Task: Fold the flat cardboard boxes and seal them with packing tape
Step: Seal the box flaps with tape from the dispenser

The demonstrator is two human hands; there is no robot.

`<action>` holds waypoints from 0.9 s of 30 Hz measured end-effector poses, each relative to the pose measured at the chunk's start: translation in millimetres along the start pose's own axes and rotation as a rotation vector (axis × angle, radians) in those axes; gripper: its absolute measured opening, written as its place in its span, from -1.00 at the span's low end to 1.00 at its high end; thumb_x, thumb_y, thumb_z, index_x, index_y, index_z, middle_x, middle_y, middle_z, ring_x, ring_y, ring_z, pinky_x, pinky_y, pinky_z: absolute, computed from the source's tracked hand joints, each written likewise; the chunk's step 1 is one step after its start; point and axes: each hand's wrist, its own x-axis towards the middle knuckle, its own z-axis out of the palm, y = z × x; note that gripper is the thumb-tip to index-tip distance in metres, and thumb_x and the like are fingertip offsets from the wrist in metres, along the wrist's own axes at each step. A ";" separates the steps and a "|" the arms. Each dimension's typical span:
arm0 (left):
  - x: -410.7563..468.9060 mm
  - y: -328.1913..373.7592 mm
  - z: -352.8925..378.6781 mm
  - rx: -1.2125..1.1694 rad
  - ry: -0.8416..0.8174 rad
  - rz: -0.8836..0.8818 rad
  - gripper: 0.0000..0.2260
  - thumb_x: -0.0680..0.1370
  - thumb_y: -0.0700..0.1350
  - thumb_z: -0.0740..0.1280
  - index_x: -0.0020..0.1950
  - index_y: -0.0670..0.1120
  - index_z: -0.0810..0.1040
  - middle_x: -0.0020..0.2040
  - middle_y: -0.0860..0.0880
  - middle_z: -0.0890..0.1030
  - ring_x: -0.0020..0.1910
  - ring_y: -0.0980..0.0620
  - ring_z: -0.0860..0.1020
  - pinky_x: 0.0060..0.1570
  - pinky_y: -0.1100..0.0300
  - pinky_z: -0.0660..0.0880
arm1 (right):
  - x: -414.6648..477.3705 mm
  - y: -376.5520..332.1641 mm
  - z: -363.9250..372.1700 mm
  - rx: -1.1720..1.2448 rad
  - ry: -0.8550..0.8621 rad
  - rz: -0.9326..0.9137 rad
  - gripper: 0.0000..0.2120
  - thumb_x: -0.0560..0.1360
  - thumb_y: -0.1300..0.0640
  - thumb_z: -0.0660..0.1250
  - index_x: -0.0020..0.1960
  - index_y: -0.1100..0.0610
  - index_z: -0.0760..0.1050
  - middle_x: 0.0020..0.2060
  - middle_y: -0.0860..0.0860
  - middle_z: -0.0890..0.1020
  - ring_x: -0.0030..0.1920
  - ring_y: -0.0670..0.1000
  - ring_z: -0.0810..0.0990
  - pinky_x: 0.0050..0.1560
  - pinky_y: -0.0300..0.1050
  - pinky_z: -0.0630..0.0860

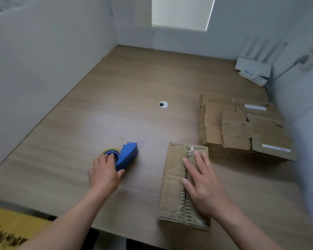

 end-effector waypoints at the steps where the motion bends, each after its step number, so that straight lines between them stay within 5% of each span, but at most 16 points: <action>1: 5.0 -4.1 3.8 0.019 -0.051 0.014 -0.44 0.52 0.20 0.38 0.42 -0.02 0.35 0.36 -0.02 0.43 0.35 -0.10 0.35 0.14 -0.04 0.47 | -0.4 0.0 0.0 0.006 0.003 0.002 -0.27 0.46 -0.40 -0.20 0.60 -0.22 -0.06 0.56 -0.17 -0.30 0.54 -0.10 -0.41 0.55 -0.08 -0.11; 5: 23.4 -13.6 17.3 0.021 -0.142 0.061 -0.53 0.57 0.12 0.33 0.41 -0.04 0.37 0.29 -0.02 0.49 0.35 -0.07 0.35 0.11 0.01 0.50 | -1.0 0.0 -0.2 0.048 0.000 0.001 -0.29 0.49 -0.40 -0.14 0.60 -0.22 -0.02 0.57 -0.19 -0.27 0.55 -0.12 -0.40 0.53 -0.11 -0.16; 10: 33.7 -12.7 16.0 0.005 -0.145 0.119 -0.83 0.58 -0.06 0.32 0.13 -0.07 0.53 0.13 -0.08 0.61 0.11 -0.15 0.55 -0.11 0.06 0.49 | 0.8 -3.2 -5.5 0.067 -0.008 0.026 -0.26 0.46 -0.40 -0.10 0.60 -0.20 0.04 0.59 -0.17 -0.21 0.58 -0.10 -0.31 0.56 -0.04 -0.08; 14: 40.7 -22.4 -6.0 -0.124 -0.026 0.378 -0.90 0.46 -0.21 0.41 -0.05 -0.08 0.60 -0.05 -0.07 0.62 0.02 -0.18 0.56 -0.17 0.07 0.45 | 3.3 -12.2 -22.9 0.192 0.178 0.059 -0.32 0.46 -0.26 0.12 0.54 -0.06 0.28 0.59 -0.04 0.19 0.59 -0.03 0.10 0.50 0.14 0.21; 18: 48.2 -18.9 -53.6 -0.192 0.077 0.716 -0.89 0.43 -0.23 0.45 -0.10 -0.08 0.59 -0.18 0.02 0.55 -0.11 -0.11 0.54 -0.17 0.11 0.46 | 16.6 -26.2 -49.6 0.491 0.351 0.062 -0.57 0.52 0.09 0.33 0.38 0.06 0.52 0.34 -0.05 0.55 0.34 -0.15 0.47 0.39 0.01 0.43; 22: 45.7 2.7 -113.9 -0.244 0.069 0.953 -0.82 0.50 -0.02 0.26 -0.02 -0.07 0.58 -0.09 0.07 0.55 -0.07 -0.01 0.52 -0.06 0.14 0.46 | 37.0 -38.6 -68.7 0.794 0.203 0.091 -0.51 0.54 0.27 0.35 0.44 0.00 0.46 0.30 -0.15 0.55 0.29 -0.21 0.52 0.39 -0.04 0.46; 27: 41.0 26.9 -158.6 -0.209 0.017 1.094 -0.81 0.50 -0.03 0.26 0.01 -0.06 0.59 -0.03 0.10 0.58 0.04 0.02 0.54 0.05 0.13 0.47 | 51.0 -41.7 -86.3 0.971 0.111 0.095 -0.33 0.51 0.26 0.42 0.54 -0.05 0.30 0.40 -0.08 0.48 0.39 -0.17 0.43 0.44 -0.04 0.39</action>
